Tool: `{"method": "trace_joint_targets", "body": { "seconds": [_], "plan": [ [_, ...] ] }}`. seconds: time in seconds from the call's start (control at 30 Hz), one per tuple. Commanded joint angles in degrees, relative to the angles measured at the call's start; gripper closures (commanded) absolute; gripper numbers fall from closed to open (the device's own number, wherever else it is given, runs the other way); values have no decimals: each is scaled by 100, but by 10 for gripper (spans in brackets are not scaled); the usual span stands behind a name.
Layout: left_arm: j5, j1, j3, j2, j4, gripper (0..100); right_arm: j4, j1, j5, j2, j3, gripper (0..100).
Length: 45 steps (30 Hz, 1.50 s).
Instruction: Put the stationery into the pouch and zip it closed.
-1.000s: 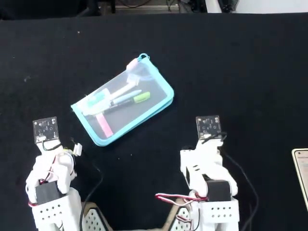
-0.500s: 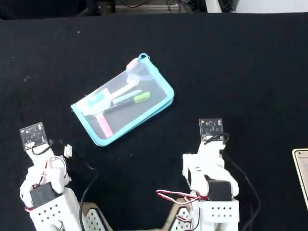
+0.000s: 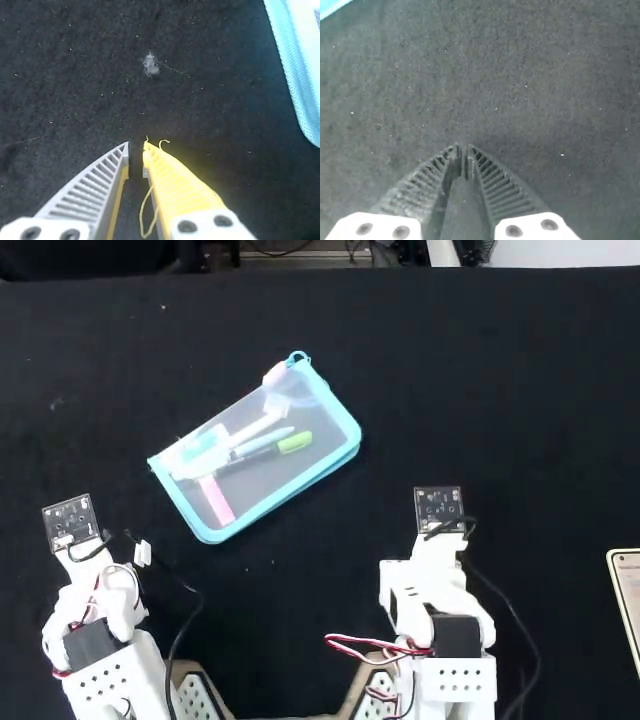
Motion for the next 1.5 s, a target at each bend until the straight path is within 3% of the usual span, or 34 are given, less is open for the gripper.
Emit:
{"method": "trace_joint_targets", "body": {
  "seconds": [0.0,0.1,0.2,1.47],
  "plan": [
    [-18,664,136,-79,35,941,44,44,-62,-567,-13,984],
    [-18,1560,136,-88,35,941,44,44,-88,-558,-13,984],
    [-18,1912,136,-88,35,941,44,70,-88,-558,-13,984],
    [-18,1930,136,-70,35,941,44,79,-70,-549,-13,984]
  ]
}}
